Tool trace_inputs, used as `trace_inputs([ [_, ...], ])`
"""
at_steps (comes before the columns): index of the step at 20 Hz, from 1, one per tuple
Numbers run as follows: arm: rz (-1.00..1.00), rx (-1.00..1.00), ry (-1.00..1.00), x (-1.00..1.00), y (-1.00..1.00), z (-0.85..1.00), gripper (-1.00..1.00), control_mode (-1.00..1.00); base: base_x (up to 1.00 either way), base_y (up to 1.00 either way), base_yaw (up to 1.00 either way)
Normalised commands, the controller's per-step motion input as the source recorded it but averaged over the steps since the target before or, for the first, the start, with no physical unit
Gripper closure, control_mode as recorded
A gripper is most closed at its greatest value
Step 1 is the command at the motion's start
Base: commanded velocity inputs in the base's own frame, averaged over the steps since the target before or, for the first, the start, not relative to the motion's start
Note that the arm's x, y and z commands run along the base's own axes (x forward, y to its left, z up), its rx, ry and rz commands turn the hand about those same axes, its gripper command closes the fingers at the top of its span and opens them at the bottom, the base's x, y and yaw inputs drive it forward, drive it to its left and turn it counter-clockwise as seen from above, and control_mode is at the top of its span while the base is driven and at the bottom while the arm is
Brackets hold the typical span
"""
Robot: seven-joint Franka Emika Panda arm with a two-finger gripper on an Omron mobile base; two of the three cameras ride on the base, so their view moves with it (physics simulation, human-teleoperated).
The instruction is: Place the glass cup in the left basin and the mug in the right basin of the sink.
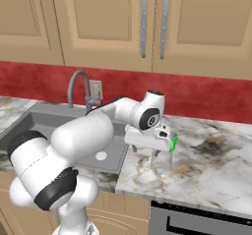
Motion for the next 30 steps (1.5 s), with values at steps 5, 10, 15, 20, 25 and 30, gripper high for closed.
trace_inputs([
  [5, 0.0, 0.02, 0.0, 0.02, -0.05, -0.06, -1.0, -1.0, 0.0, 0.0, 0.0],
  [10, 0.01, 0.02, -0.03, 0.05, -0.01, -0.04, -1.0, -1.0, 0.0, 0.0, 0.0],
  [15, 0.03, 0.0, -0.05, 0.1, 0.0, -0.03, -1.0, -1.0, 0.0, 0.0, 0.0],
  [20, 0.03, 0.0, -0.03, 0.07, 0.0, -0.06, -1.0, -1.0, 0.0, 0.0, 0.0],
  [25, 0.02, 0.0, -0.02, 0.05, -0.01, -0.11, -1.0, -1.0, 0.0, 0.0, 0.0],
  [30, 0.01, 0.0, 0.0, 0.12, -0.02, -0.12, -1.0, -1.0, 0.0, 0.0, 0.0],
])
